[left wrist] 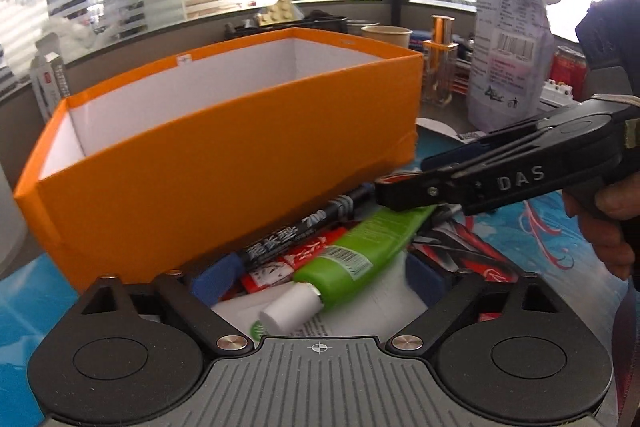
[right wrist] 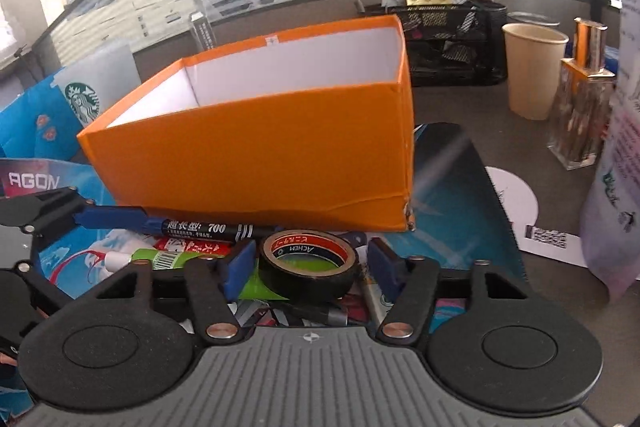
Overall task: Organize rigid objects
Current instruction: 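Grasp the green bottle with the left tool while the right tool grasps the black tape roll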
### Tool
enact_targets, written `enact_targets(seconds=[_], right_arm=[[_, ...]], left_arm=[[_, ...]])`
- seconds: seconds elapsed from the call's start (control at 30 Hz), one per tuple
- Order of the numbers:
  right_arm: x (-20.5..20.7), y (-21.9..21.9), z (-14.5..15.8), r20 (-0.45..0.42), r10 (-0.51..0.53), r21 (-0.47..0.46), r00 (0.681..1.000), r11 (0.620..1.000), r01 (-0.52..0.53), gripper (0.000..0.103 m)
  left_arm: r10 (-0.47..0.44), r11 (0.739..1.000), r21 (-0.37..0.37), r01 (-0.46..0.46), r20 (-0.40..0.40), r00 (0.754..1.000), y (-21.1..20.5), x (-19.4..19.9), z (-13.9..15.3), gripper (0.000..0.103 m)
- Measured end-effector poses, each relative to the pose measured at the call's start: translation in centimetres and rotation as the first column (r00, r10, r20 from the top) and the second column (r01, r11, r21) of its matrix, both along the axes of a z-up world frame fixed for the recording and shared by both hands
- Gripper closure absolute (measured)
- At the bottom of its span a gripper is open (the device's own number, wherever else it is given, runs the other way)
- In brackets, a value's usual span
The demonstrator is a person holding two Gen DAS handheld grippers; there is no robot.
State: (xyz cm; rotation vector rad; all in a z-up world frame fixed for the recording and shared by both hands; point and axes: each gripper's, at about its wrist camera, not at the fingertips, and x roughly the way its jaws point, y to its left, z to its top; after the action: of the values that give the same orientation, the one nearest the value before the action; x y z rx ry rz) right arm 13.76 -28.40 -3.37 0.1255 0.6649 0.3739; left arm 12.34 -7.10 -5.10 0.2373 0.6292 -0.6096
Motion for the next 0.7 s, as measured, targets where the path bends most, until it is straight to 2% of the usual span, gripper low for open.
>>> enact_targets(seconds=[0.03, 0.1, 0.2, 0.33, 0.5, 0.7], right_arm=[[0.1, 0.1, 0.0, 0.005, 0.002, -0.005, 1.0, 1.0, -0.002, 0.049], [-0.2, 0.2, -0.1, 0.017, 0.001, -0.012, 1.0, 1.0, -0.001, 0.05], [-0.3, 0.3, -0.2, 0.031, -0.007, -0.028, 1.0, 1.0, 0.008, 0.05], [-0.7, 0.1, 0.1, 0.038, -0.021, -0.028, 0.999, 0.999, 0.022, 0.05], [-1.2, -0.1, 0.2, 0.037, -0.043, -0.021, 0.998, 0.999, 0.044, 0.05], [-2.4, 0.1, 1.0, 0.062, -0.056, -0.015, 0.996, 0.998, 0.057, 0.05]], left_arm=[[-0.013, 1.0, -0.024, 0.013, -0.018, 1.0, 0.1, 0.1, 0.1, 0.034], [-0.041, 0.997, -0.066, 0.038, -0.048, 0.998, 0.2, 0.1, 0.2, 0.05], [-0.059, 0.997, -0.045, 0.058, -0.022, 0.998, -0.4, -0.4, 0.2, 0.056], [-0.051, 0.998, -0.023, 0.051, -0.003, 0.999, -0.7, -1.2, 0.5, 0.069], [-0.03, 0.998, -0.049, 0.028, -0.043, 0.999, -0.3, -1.9, 1.0, 0.073], [0.035, 0.997, -0.069, -0.036, -0.016, 0.999, 1.4, -3.5, 2.2, 0.074]])
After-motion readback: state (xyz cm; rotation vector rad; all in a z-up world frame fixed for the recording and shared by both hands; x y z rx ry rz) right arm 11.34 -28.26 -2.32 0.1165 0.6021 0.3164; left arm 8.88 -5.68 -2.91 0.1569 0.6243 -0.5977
